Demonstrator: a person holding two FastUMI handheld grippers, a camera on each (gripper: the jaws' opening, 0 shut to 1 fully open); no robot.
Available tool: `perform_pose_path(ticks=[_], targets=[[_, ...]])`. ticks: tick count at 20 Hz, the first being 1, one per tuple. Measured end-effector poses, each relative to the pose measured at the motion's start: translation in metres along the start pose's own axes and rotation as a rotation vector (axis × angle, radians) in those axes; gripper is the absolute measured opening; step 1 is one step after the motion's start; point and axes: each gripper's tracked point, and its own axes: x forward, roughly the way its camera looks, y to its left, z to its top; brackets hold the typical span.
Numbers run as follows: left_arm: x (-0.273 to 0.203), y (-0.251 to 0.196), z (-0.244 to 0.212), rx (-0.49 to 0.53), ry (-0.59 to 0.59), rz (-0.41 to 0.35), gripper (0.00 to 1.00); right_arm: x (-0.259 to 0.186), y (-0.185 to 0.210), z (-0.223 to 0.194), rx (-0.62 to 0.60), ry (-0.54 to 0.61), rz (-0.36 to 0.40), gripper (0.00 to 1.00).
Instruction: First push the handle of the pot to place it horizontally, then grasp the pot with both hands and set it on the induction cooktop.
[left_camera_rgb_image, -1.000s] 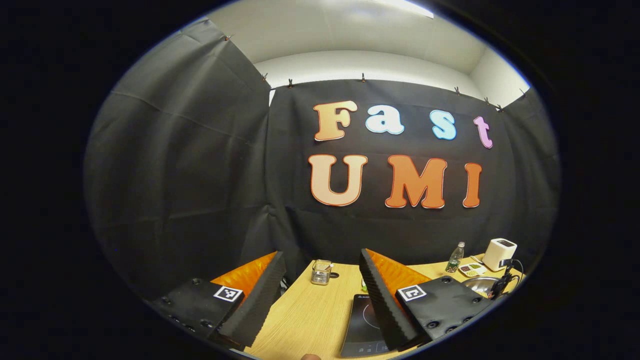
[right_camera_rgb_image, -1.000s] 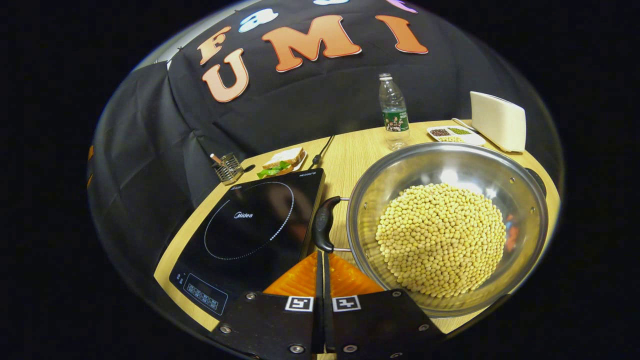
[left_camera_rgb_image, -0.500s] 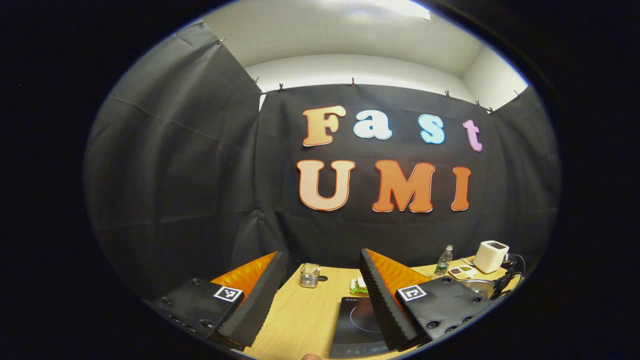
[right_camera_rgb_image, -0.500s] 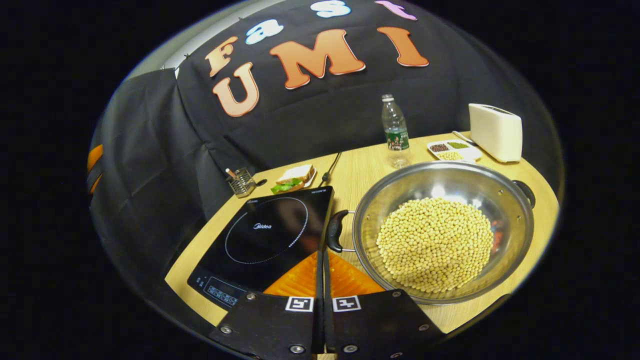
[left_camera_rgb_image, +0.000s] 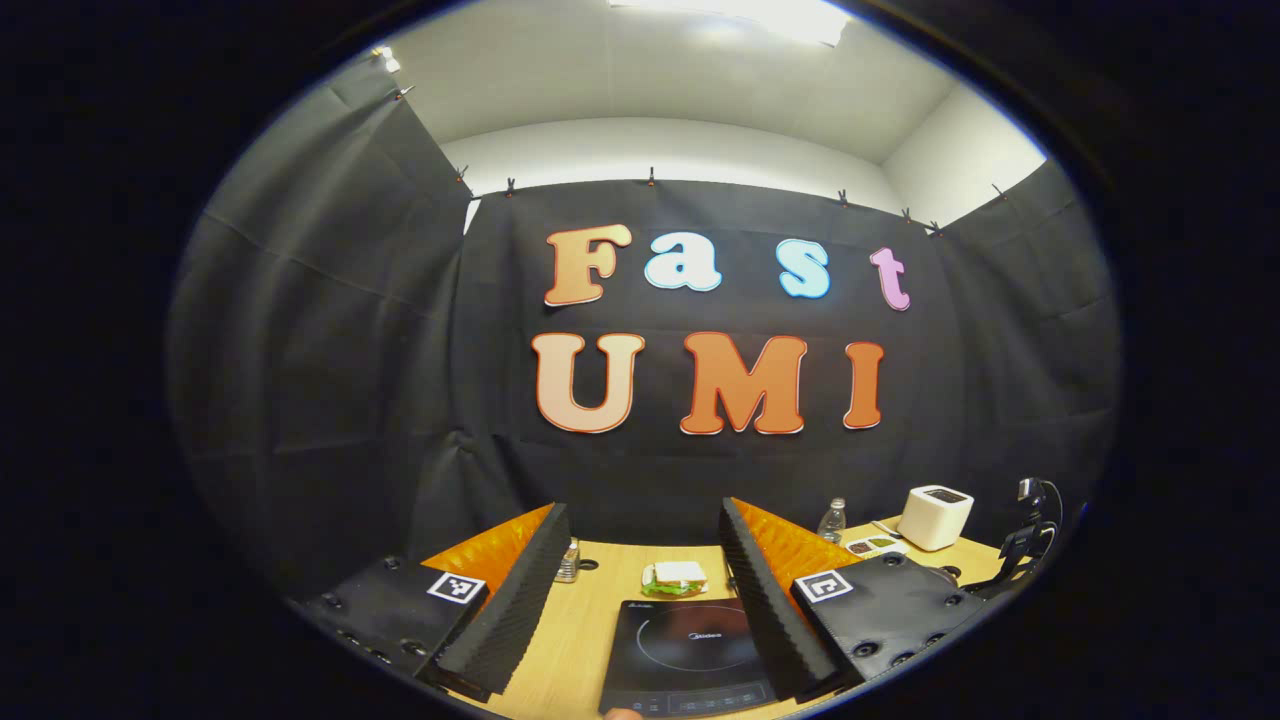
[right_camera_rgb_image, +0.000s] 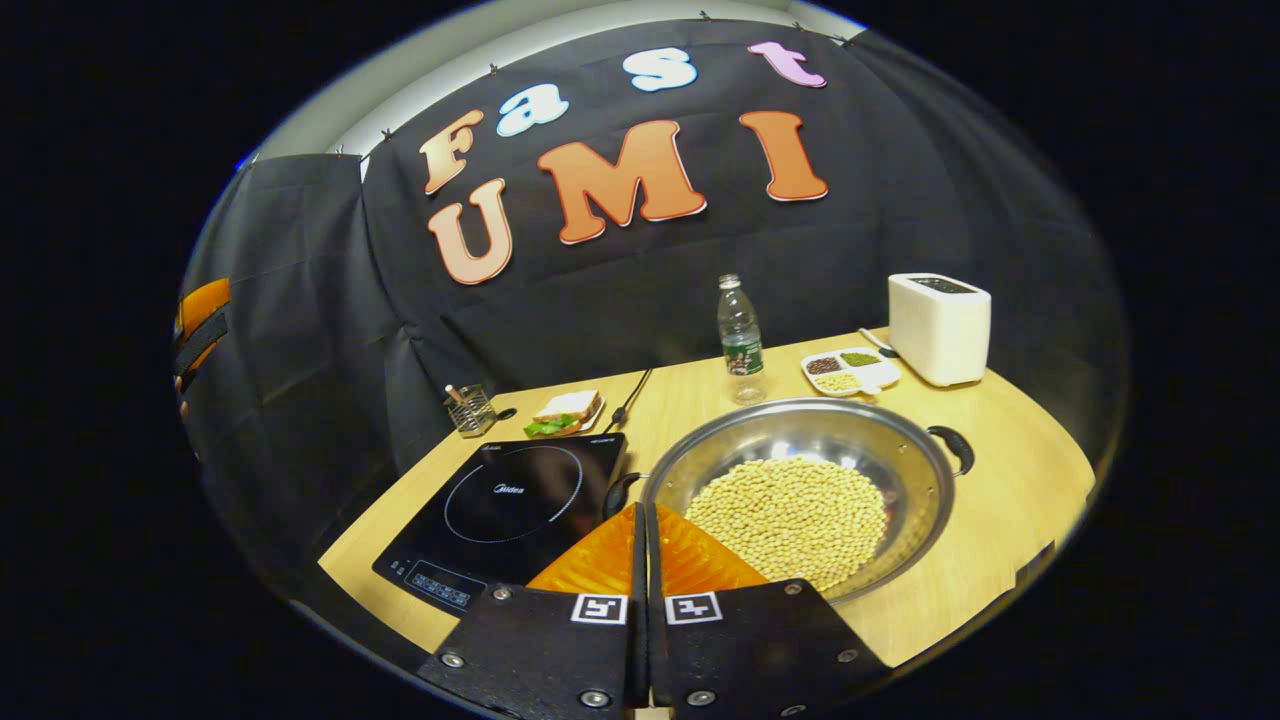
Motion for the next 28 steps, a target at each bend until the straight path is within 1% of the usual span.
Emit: perform_pose_path(ticks=[3,5,6,7,9,10,11,12,13,14,15,16,17,18,22,25,28], targets=[[0.006,-0.034,-0.012,-0.011,0.021,-0.052,0.97,-0.012,-0.026,0.007,0.023,-0.028,-0.033,0.01],[0.014,-0.06,-0.023,-0.026,0.041,-0.092,0.97,-0.02,-0.048,0.012,0.035,-0.042,-0.062,0.06],[0.016,-0.072,-0.03,-0.028,0.051,-0.107,0.97,-0.023,-0.058,0.013,0.038,-0.047,-0.071,0.13],[0.02,-0.083,-0.038,-0.025,0.063,-0.116,0.97,-0.027,-0.067,0.016,0.037,-0.053,-0.083,0.16],[0.027,-0.109,-0.058,-0.011,0.089,-0.14,0.97,-0.034,-0.087,0.022,0.031,-0.068,-0.111,0.27],[0.03,-0.124,-0.069,-0.005,0.103,-0.159,0.96,-0.037,-0.096,0.024,0.025,-0.073,-0.125,0.39],[0.034,-0.139,-0.081,-0.002,0.118,-0.178,0.97,-0.039,-0.105,0.027,0.017,-0.079,-0.138,0.45],[0.036,-0.153,-0.091,-0.002,0.136,-0.197,0.97,-0.043,-0.114,0.03,0.008,-0.085,-0.153,0.58],[0.041,-0.167,-0.104,-0.007,0.156,-0.214,0.97,-0.045,-0.124,0.032,0.0,-0.091,-0.173,0.64],[0.044,-0.18,-0.118,-0.014,0.18,-0.234,0.97,-0.047,-0.135,0.035,-0.007,-0.097,-0.198,0.76],[0.047,-0.196,-0.134,-0.023,0.211,-0.259,0.97,-0.048,-0.145,0.037,-0.012,-0.103,-0.219,0.81],[0.049,-0.21,-0.149,-0.027,0.24,-0.279,0.97,-0.05,-0.153,0.038,-0.012,-0.104,-0.235,0.89],[0.052,-0.223,-0.166,-0.028,0.276,-0.298,0.97,-0.05,-0.159,0.037,-0.007,-0.102,-0.248,0.93],[0.054,-0.232,-0.183,-0.027,0.306,-0.309,0.97,-0.049,-0.166,0.037,0.001,-0.099,-0.258,0.94],[0.063,-0.26,-0.242,-0.012,0.404,-0.311,0.98,-0.041,-0.19,0.029,0.022,-0.072,-0.289,0.94],[0.072,-0.273,-0.284,0.007,0.487,-0.313,0.98,-0.029,-0.205,0.025,0.024,-0.047,-0.309,0.94],[0.079,-0.278,-0.313,-0.011,0.556,-0.309,0.98,-0.016,-0.218,0.022,0.02,-0.026,-0.326,0.94]])
